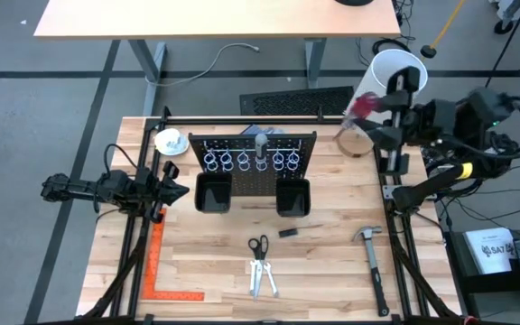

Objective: Hang tools onto peg board
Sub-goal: Hang the red screwdriver on the black peg board, then hang the black scissors on the black peg board

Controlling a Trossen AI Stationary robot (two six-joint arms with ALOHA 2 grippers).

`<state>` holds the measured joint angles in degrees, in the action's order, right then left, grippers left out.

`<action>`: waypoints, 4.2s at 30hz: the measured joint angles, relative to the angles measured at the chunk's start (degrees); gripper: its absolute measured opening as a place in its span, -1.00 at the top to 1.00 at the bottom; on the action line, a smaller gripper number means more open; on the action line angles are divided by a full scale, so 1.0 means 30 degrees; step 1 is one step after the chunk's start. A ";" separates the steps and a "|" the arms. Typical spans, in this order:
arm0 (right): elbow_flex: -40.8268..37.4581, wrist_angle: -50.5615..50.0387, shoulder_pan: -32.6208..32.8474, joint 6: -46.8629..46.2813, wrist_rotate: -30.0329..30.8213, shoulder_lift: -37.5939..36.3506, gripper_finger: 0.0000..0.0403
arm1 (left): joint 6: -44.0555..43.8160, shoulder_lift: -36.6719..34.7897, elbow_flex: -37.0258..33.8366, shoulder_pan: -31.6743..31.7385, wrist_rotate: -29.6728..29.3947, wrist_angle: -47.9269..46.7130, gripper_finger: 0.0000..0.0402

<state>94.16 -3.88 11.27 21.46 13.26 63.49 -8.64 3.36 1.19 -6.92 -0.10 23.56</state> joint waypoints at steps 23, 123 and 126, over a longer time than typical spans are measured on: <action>-0.5314 1.0267 -0.1676 -0.3433 -0.1103 0.3001 0.39 | 0.0088 0.0000 0.0000 -0.0002 -0.0144 -0.0048 0.97; -0.5300 -0.2423 0.4498 -0.5227 -0.3117 0.4786 0.06 | -0.0022 0.0000 0.0000 -0.0004 0.1112 0.1176 0.97; -0.5300 -0.2707 0.5367 -0.5059 -0.2346 0.5341 0.11 | -0.0097 0.0000 0.0000 -0.0013 0.2184 0.3318 0.97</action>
<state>78.26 -12.00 27.37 6.28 6.23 79.51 -8.94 3.36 1.19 -6.96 6.45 33.52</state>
